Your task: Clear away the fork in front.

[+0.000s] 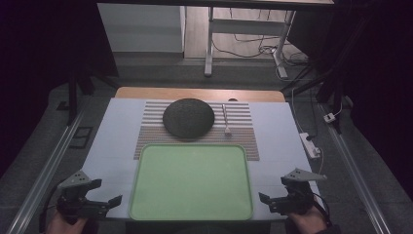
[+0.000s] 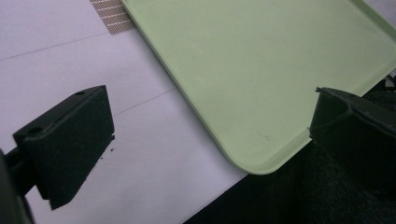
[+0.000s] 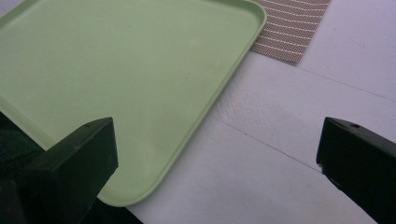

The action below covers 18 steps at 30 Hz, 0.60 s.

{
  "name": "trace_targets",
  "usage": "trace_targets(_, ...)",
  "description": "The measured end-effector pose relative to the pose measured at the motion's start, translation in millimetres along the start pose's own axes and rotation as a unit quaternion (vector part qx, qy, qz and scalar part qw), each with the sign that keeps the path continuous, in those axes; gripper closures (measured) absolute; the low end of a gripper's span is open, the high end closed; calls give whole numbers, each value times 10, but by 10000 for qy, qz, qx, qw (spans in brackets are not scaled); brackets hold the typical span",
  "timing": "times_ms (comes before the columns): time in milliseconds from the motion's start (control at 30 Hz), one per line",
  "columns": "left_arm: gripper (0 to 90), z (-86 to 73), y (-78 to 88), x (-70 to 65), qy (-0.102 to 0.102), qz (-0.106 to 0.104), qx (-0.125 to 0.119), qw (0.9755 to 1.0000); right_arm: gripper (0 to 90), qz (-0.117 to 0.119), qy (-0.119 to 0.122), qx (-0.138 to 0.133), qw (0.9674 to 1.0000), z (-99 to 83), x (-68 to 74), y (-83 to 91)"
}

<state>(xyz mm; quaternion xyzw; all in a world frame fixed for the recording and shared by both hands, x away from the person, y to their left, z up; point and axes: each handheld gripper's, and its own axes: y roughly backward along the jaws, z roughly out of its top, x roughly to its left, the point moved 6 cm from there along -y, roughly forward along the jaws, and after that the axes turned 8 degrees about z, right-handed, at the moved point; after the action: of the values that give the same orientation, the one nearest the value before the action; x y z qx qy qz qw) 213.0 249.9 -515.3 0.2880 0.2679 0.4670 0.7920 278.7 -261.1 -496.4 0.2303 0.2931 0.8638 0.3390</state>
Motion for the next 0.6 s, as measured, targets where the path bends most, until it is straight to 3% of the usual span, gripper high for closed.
trace_targets(200,2,-2,-5,4,29,-21,22,10000,0,-11,91,126,9999,-3,19,-19)
trace_targets(300,0,-2,-3,10,61,-30,12,10000,0,-34,297,240,9993,-4,55,-44)
trace_targets(600,0,-2,-3,14,80,-46,17,10000,0,-43,493,-28,9988,74,76,-43)
